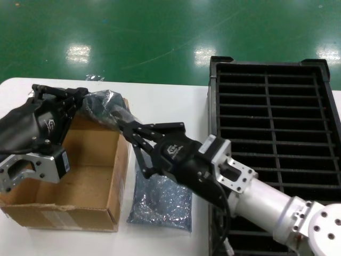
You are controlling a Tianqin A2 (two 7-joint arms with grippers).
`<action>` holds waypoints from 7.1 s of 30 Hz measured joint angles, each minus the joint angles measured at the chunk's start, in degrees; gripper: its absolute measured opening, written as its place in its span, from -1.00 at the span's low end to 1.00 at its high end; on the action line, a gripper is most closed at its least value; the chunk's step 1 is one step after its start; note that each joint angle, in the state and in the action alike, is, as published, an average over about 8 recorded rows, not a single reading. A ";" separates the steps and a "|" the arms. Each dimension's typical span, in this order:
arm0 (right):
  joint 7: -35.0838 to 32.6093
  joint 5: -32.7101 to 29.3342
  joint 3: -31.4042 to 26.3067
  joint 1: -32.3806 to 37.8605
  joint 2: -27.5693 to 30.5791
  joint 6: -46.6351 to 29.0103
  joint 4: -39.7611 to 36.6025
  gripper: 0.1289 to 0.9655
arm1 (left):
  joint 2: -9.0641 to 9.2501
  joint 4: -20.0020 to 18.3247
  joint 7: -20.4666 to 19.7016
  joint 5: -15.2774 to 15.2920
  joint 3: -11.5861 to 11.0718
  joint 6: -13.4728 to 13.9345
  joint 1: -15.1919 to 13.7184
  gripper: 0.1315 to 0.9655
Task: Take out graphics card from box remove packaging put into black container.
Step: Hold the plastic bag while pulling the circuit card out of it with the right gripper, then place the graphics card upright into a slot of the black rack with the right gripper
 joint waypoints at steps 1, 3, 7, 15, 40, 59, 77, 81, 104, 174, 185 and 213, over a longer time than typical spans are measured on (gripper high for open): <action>-0.02 -0.09 -0.21 0.31 -0.29 -0.06 -0.44 -0.99 | 0.00 0.00 0.00 0.00 0.00 0.00 0.00 -0.98; -0.07 -0.25 -0.62 0.95 -0.89 -0.20 -1.43 -0.99 | 0.00 0.00 0.00 0.00 0.00 0.00 0.00 -0.98; -0.53 -0.46 -1.29 2.02 -2.02 -0.52 -3.72 -0.99 | 0.00 0.00 0.00 0.00 0.00 0.00 0.00 -0.98; -3.71 0.29 -1.08 4.01 -4.41 -1.11 -10.07 -0.99 | 0.00 0.00 0.00 0.00 0.00 0.00 0.00 -0.98; -13.96 4.31 3.14 8.96 -7.82 -4.13 -21.17 -1.00 | 0.00 0.00 0.00 0.00 0.00 0.00 0.00 -0.98; -20.23 5.39 4.19 8.46 -9.10 -5.30 -22.17 -0.95 | 0.00 0.00 0.00 0.00 0.00 0.00 0.00 -0.98; -19.81 4.88 3.41 7.88 -9.75 -5.12 -21.83 -0.59 | 0.00 0.00 0.00 0.00 0.00 0.00 0.00 -0.98; -18.75 4.56 3.14 7.06 -9.41 -4.63 -20.39 -0.55 | 0.00 0.00 0.00 0.00 0.00 0.00 0.00 -0.98; -17.31 2.90 1.27 6.79 -10.53 -3.32 -21.03 -0.87 | 0.00 0.00 0.00 0.00 0.00 0.00 0.00 -0.98; -5.99 3.26 0.84 -0.38 0.22 -1.94 -1.29 -0.87 | 0.00 0.00 0.00 0.00 0.00 0.00 0.00 -0.98; -4.00 4.05 3.31 -2.93 5.70 -2.77 5.44 -0.87 | 0.00 0.00 0.00 0.00 0.00 0.00 0.00 -0.98; -11.04 22.79 34.00 -27.92 28.27 -17.53 19.51 -0.87 | 0.00 0.00 0.00 0.00 0.00 0.00 0.00 -0.98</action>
